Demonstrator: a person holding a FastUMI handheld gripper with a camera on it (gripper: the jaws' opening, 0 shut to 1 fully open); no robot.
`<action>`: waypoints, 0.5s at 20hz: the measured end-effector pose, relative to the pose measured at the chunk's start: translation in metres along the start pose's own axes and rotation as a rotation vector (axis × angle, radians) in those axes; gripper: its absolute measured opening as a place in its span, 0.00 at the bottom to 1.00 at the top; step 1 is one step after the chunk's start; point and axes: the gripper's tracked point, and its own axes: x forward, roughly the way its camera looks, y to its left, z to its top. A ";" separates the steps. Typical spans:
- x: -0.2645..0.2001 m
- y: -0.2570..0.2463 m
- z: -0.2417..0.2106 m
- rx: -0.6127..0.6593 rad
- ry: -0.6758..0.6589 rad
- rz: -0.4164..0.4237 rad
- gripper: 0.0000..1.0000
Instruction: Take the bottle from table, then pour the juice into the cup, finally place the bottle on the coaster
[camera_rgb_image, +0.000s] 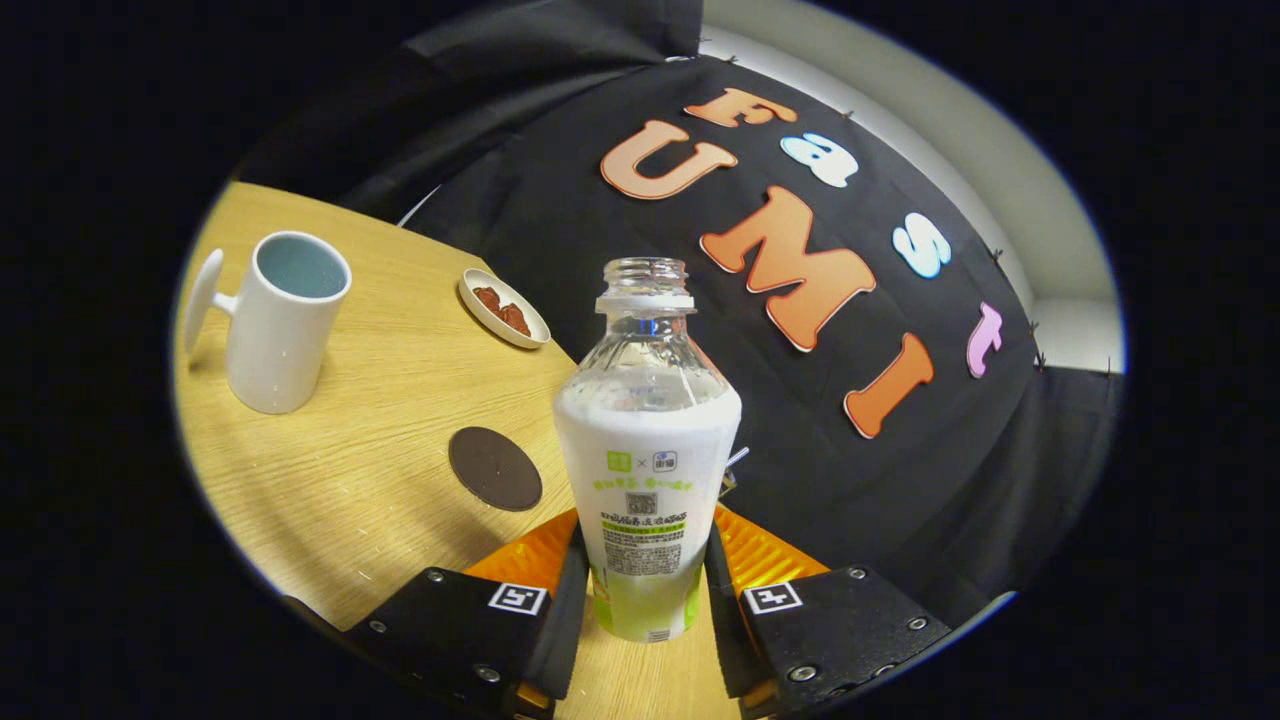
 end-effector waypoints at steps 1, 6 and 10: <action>0.001 0.002 0.005 -0.029 -0.013 -0.004 0.57; 0.005 0.011 0.029 -0.196 -0.084 -0.032 0.57; 0.009 0.023 0.047 -0.342 -0.142 -0.055 0.57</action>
